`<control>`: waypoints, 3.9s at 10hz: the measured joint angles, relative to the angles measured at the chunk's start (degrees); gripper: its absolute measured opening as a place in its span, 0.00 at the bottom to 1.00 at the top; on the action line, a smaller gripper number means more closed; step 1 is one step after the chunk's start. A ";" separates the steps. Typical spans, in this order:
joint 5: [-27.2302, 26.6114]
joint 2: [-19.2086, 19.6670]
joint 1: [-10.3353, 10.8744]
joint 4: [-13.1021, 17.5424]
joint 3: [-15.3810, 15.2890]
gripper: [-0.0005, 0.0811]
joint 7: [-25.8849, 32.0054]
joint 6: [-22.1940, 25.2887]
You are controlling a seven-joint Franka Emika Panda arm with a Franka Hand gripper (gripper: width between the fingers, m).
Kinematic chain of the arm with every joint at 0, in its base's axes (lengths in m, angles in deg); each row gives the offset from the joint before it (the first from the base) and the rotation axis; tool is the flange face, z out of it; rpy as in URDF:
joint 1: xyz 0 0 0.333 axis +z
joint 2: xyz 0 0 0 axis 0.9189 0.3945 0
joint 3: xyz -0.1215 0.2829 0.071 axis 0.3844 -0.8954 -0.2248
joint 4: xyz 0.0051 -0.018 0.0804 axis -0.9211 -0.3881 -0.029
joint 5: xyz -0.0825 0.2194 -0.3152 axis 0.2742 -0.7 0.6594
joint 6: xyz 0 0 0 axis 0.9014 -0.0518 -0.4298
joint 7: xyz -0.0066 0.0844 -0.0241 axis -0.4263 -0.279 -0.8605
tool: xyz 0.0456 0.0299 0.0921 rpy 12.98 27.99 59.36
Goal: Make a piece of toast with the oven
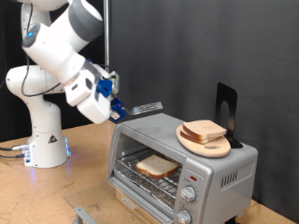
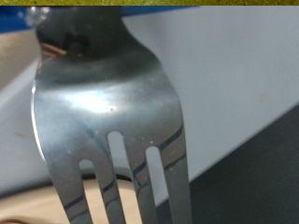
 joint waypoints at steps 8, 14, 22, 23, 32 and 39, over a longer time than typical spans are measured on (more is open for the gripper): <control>-4.62 -3.65 0.57 -0.44 -1.95 0.59 -1.28 4.64; -5.59 -2.35 0.59 -3.77 -7.77 0.59 -2.60 -4.39; -10.83 1.23 1.71 -3.63 -14.13 0.59 -2.62 -10.70; -11.61 1.76 1.74 -3.56 -14.90 0.59 -2.62 -11.61; -13.34 1.38 1.73 -2.81 -15.89 0.99 -2.48 -7.32; -12.94 -5.14 0.96 -1.56 -11.00 1.00 -5.83 2.02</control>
